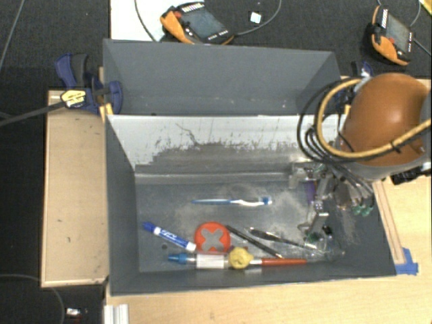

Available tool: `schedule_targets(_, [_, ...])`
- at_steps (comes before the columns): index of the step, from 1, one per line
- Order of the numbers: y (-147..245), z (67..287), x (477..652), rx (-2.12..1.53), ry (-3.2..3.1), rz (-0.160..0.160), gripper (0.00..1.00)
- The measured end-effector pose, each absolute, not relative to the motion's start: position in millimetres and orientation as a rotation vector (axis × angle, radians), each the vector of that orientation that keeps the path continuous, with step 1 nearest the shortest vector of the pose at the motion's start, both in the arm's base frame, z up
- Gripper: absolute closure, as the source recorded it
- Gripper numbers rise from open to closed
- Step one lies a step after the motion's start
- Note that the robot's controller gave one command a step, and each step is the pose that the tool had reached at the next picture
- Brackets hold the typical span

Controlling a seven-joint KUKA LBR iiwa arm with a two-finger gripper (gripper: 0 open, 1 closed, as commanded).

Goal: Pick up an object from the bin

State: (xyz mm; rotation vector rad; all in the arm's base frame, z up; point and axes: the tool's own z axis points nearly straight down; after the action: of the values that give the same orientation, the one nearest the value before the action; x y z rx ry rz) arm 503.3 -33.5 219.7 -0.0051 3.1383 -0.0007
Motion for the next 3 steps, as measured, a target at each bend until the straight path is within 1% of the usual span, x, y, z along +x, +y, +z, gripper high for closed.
schedule_targets(1, [-4.3, 166.5, 538.5, -0.322, 3.116, -0.002, 0.0])
schedule_targets(2, [-0.1, 155.0, 544.6, -0.328, 3.121, 0.002, 0.0])
schedule_targets(3, [-4.5, 256.5, 548.0, -0.279, 3.125, 0.001, 0.0])
